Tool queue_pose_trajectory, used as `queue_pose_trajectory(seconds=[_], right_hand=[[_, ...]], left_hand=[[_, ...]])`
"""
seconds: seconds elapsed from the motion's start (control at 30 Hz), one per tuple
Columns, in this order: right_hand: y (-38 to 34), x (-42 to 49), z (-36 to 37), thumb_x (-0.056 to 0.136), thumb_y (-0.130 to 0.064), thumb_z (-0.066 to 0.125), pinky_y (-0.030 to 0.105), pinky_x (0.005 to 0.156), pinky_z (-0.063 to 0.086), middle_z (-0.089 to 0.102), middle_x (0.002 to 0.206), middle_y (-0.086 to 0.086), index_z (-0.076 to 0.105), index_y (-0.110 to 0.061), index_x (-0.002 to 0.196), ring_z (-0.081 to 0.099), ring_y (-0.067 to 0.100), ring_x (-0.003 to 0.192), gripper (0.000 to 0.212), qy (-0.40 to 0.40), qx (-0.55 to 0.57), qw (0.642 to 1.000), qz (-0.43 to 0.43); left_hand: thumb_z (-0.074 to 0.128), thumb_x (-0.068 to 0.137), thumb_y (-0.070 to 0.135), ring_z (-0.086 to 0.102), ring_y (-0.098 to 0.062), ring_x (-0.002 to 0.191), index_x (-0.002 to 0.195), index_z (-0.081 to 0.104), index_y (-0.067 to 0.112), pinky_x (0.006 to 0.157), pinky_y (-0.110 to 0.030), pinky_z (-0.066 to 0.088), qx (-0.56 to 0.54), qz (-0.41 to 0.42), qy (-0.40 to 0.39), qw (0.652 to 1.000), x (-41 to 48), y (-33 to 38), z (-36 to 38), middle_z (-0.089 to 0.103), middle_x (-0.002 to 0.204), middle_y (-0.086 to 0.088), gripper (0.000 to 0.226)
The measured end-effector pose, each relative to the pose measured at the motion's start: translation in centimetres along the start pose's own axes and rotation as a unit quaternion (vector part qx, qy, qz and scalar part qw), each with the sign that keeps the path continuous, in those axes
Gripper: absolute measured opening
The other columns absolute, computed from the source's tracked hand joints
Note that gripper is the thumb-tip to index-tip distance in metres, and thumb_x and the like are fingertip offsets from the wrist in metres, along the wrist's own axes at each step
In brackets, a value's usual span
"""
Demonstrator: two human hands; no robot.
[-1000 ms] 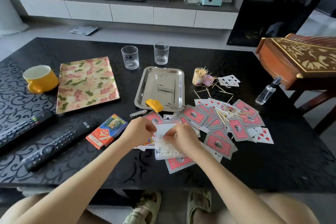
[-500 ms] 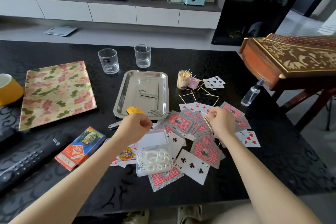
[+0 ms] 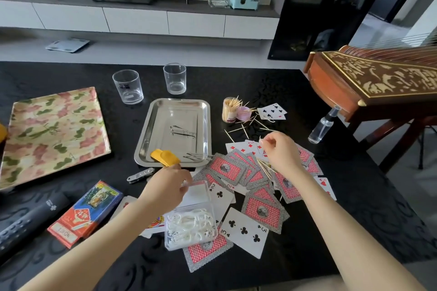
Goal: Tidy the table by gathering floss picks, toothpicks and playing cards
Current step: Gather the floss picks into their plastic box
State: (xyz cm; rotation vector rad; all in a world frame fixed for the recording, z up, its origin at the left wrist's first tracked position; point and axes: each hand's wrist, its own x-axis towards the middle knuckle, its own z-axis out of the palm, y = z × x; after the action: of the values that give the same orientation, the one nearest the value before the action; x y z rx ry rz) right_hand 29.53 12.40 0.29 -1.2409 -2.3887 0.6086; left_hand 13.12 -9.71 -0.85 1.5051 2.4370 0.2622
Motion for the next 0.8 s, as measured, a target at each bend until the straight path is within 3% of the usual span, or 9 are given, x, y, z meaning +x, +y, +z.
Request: queue_pose_trajectory(seconds=[0.13, 0.27, 0.4, 0.53, 0.67, 0.8], right_hand=[[-2.0, -3.8, -1.5, 0.094, -0.022, 0.054, 0.014, 0.059, 0.042, 0.066, 0.080, -0.003, 0.058, -0.016, 0.098, 0.059, 0.002, 0.066, 0.008, -0.058, 0.161, 0.985, 0.024], [-5.4, -8.8, -1.7, 0.090, -0.016, 0.060, 0.006, 0.049, 0.041, 0.071, 0.085, -0.002, 0.065, -0.016, 0.103, 0.056, -0.011, 0.050, 0.014, -0.196, 0.182, 0.963, -0.031], [-8.2, -11.9, 0.9, 0.086, -0.020, 0.065, 0.012, 0.071, 0.050, 0.071, 0.087, -0.006, 0.071, -0.014, 0.099, 0.063, -0.004, 0.074, 0.015, -0.273, 0.138, 0.945, -0.112], [-10.3, -12.7, 3.6, 0.086, -0.022, 0.065, 0.025, 0.079, 0.050, 0.073, 0.094, 0.000, 0.073, -0.012, 0.097, 0.065, 0.011, 0.086, 0.016, -0.271, 0.105, 0.948, -0.133], [-10.8, -13.0, 4.8, 0.089, -0.022, 0.059, 0.029, 0.087, 0.043, 0.068, 0.109, 0.002, 0.070, -0.013, 0.106, 0.053, 0.017, 0.106, 0.022, -0.239, -0.008, 0.946, -0.220], [-9.6, -10.8, 2.4, 0.090, -0.021, 0.059, 0.022, 0.074, 0.046, 0.070, 0.094, 0.002, 0.073, -0.011, 0.098, 0.060, 0.014, 0.086, 0.019, -0.190, 0.059, 0.965, -0.170]], left_hand=[[0.052, 0.093, 0.017, 0.055, -0.017, 0.107, 0.119, 0.058, 0.026, 0.083, -0.028, 0.049, -0.010, -0.009, -0.001, 1.000, -0.5, -0.3, 0.4, 0.055, 0.120, 0.003, 0.028], [0.049, 0.094, 0.013, 0.057, -0.022, 0.101, 0.117, 0.058, 0.019, 0.079, -0.032, 0.048, -0.016, -0.022, 0.007, 1.000, -0.3, -0.5, 0.5, 0.058, 0.116, -0.001, 0.026], [0.046, 0.094, 0.009, 0.056, -0.026, 0.097, 0.111, 0.062, 0.012, 0.077, -0.035, 0.046, -0.028, -0.028, 0.009, 0.999, -0.3, -0.5, 0.7, 0.060, 0.110, -0.008, 0.024], [0.043, 0.092, 0.001, 0.056, -0.029, 0.101, 0.114, 0.062, 0.011, 0.076, -0.033, 0.043, -0.030, -0.039, 0.004, 0.999, -0.2, -0.3, 0.4, 0.062, 0.112, -0.010, 0.030], [0.045, 0.090, 0.000, 0.060, -0.028, 0.093, 0.109, 0.063, 0.014, 0.071, -0.035, 0.048, -0.013, -0.037, -0.018, 0.999, 0.3, -0.3, -0.2, 0.065, 0.106, -0.008, 0.030], [0.046, 0.094, 0.010, 0.060, -0.020, 0.085, 0.109, 0.064, 0.016, 0.067, -0.027, 0.048, 0.024, -0.011, -0.053, 0.998, 0.8, -0.3, -1.0, 0.065, 0.107, -0.002, 0.024]])
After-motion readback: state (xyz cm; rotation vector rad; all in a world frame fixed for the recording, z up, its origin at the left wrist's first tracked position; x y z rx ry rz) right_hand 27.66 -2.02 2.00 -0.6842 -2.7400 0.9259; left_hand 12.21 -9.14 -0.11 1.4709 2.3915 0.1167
